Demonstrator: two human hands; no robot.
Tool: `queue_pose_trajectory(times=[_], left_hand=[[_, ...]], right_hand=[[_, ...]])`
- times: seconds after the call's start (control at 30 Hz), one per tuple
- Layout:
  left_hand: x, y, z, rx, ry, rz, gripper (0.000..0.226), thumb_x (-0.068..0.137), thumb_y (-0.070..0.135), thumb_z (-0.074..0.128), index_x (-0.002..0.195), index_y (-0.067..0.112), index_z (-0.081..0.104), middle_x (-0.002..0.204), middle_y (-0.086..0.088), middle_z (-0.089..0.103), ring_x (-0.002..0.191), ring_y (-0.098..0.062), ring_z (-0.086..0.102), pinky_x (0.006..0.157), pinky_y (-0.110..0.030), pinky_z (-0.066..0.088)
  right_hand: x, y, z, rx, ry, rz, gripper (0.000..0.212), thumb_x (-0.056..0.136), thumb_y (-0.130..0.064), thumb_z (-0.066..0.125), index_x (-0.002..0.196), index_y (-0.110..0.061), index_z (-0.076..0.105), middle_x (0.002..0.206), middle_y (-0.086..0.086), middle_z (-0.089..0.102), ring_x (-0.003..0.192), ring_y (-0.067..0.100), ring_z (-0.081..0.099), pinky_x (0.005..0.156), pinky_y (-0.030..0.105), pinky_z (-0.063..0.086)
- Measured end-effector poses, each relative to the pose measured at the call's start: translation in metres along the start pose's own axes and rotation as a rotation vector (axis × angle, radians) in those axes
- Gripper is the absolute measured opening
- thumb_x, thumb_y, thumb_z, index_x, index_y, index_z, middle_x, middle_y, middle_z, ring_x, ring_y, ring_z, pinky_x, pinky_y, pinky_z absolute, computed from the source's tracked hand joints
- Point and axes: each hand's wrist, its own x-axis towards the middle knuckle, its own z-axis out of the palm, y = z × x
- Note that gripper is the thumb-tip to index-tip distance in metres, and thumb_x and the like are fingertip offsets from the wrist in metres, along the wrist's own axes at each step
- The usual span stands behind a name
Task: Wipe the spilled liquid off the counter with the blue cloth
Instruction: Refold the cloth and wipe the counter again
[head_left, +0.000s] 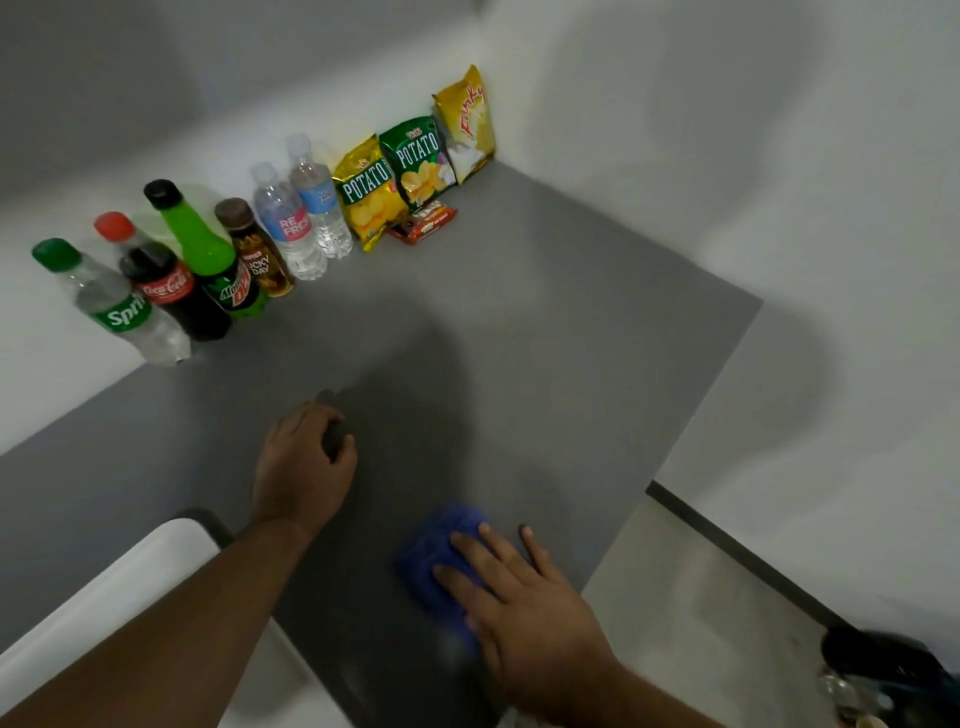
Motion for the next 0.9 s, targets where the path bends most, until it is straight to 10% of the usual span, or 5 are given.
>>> queue_pose_trajectory(times=[0.17,0.37,0.63,0.9], left_hand=[[-0.001,-0.010,-0.001,0.022,-0.051,0.038,0.024,0.088,0.019,0.070,0.110,0.014,0.065,0.118,-0.008,0.064,0.110,-0.030,0.058,0.097,-0.040,0.046],[0.006,-0.021,-0.004,-0.008,-0.096,0.048,0.029,0.086,0.028,0.072,0.113,0.020,0.065,0.122,-0.002,0.064,0.115,-0.026,0.058,0.100,-0.038,0.046],[0.019,-0.036,-0.006,-0.111,-0.054,-0.040,0.027,0.090,0.029,0.071,0.116,0.028,0.067,0.117,0.004,0.069,0.102,-0.019,0.066,0.083,-0.029,0.049],[0.030,-0.047,0.001,-0.238,-0.007,-0.113,0.025,0.086,0.022,0.076,0.109,0.028,0.070,0.099,0.014,0.062,0.089,-0.009,0.059,0.081,-0.027,0.044]], right_hand=[[0.048,0.078,-0.019,0.014,-0.058,0.268,0.058,0.106,-0.045,0.019,0.164,-0.039,0.016,0.172,-0.009,0.001,0.160,0.019,0.001,0.127,0.049,-0.001],[0.098,0.071,-0.022,0.031,-0.021,0.359,0.059,0.107,-0.040,0.026,0.164,-0.025,0.022,0.173,0.008,0.010,0.160,0.030,0.004,0.129,0.049,0.004],[0.112,-0.018,0.010,0.075,-0.017,-0.110,0.055,0.101,-0.041,0.043,0.156,-0.035,0.037,0.168,-0.001,0.031,0.157,0.025,0.022,0.125,0.057,0.013],[0.201,0.087,-0.025,0.028,-0.002,0.164,0.060,0.100,-0.042,0.029,0.159,-0.033,0.035,0.169,-0.002,0.027,0.156,0.024,0.023,0.125,0.053,0.017]])
